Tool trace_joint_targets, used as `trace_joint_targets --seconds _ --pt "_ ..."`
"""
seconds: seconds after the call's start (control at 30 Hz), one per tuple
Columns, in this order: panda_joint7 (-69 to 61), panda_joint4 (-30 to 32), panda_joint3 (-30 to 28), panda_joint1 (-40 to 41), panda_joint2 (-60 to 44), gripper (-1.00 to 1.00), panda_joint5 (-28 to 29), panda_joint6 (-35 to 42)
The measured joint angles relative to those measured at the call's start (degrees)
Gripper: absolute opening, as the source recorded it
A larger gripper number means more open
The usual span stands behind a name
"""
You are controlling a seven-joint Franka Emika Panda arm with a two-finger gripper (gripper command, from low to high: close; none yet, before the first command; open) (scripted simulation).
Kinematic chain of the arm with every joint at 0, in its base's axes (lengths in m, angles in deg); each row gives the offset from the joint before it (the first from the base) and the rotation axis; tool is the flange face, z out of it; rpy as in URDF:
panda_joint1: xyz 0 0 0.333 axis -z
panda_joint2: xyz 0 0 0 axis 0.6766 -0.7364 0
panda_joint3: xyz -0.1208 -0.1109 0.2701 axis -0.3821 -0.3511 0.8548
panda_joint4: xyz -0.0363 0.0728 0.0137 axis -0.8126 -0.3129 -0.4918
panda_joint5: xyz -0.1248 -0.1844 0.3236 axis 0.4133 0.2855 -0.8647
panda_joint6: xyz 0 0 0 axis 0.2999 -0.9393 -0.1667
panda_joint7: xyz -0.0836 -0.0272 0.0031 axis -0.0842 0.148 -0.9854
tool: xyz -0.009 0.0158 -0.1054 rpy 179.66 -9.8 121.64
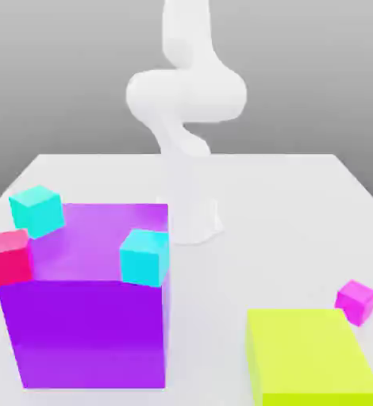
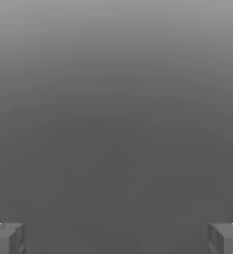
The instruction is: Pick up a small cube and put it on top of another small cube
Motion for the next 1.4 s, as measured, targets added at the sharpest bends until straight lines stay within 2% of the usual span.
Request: trace_joint_targets --seconds 0.43,0.8,0.97,1.13,1.33,1.37,1.4 --pt "-34.4 6.3 -3.8 -20.5 -19.5 0.0 -5.4 -9.2" --pt "-62.0 11.6 -1.2 -32.2 -35.6 0.0 -8.4 -17.0" --pt "-72.2 14.2 1.0 -37.1 -42.7 0.0 -6.4 -20.8" --pt "-79.4 16.7 2.4 -40.0 -49.5 0.0 -0.3 -24.6" --pt "-80.0 15.3 1.9 -41.0 -61.2 0.0 2.2 -33.8" --pt "-79.9 15.1 1.9 -41.0 -62.4 -1.0 2.2 -34.8" --pt "-79.9 15.1 1.9 -41.0 -62.4 -1.0 2.2 -34.8"
